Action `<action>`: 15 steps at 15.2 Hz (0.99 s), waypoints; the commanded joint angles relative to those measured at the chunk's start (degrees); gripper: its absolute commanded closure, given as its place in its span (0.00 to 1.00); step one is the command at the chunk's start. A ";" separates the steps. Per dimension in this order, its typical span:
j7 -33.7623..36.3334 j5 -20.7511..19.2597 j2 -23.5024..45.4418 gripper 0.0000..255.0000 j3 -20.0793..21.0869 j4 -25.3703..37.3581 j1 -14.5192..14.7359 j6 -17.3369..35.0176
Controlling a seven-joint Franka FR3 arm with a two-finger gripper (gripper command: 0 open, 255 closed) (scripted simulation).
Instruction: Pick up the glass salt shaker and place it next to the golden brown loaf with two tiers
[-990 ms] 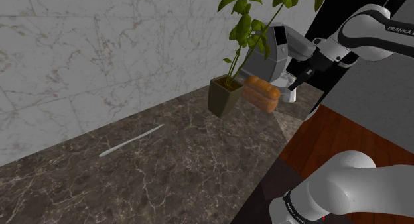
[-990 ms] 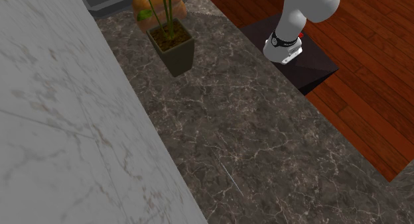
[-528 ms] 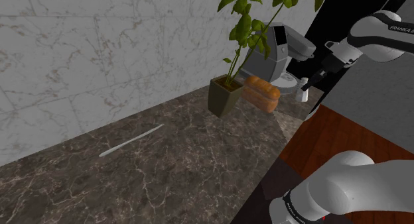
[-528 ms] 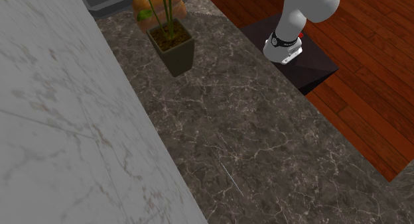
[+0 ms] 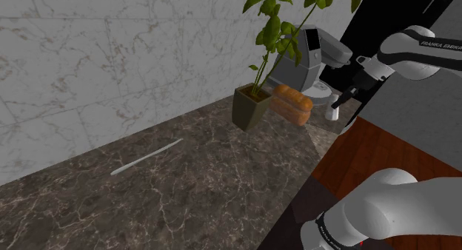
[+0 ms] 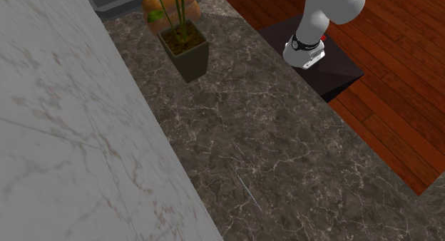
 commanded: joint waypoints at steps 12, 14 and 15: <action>-2.49 -0.54 2.43 1.00 -3.68 -7.99 0.29 10.27; -2.96 -0.51 3.04 1.00 -4.37 -9.05 0.48 11.91; -3.21 -0.48 3.38 1.00 -4.72 -9.56 0.60 12.73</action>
